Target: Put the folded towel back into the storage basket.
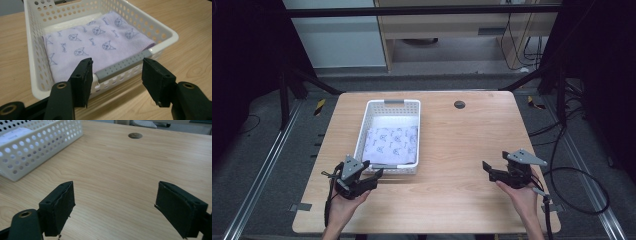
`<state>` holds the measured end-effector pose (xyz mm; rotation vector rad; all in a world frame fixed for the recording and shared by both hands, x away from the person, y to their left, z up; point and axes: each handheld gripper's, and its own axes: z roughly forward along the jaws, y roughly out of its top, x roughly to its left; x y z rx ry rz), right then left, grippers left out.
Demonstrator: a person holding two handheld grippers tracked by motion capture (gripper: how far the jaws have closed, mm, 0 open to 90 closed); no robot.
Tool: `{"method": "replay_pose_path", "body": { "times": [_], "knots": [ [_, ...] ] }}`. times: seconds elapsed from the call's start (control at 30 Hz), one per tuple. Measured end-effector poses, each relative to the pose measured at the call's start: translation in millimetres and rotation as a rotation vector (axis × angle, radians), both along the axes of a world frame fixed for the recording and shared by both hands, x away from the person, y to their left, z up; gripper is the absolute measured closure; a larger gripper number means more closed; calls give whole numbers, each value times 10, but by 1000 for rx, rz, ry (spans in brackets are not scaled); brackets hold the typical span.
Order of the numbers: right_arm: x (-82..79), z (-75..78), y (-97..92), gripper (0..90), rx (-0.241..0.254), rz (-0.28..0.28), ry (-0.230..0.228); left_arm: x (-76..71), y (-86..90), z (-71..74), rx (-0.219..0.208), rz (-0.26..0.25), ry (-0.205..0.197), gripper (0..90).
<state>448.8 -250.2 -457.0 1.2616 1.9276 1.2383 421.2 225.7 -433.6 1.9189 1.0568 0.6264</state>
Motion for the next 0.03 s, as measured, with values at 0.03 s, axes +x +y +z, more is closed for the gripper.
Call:
{"method": "replay_pose_path", "body": {
  "times": [0.03],
  "knots": [
    [-13, -17, -36, 158, -4, -8, 0, -21, 8, -11, 7, -1, 0, 413]
  ]
}}
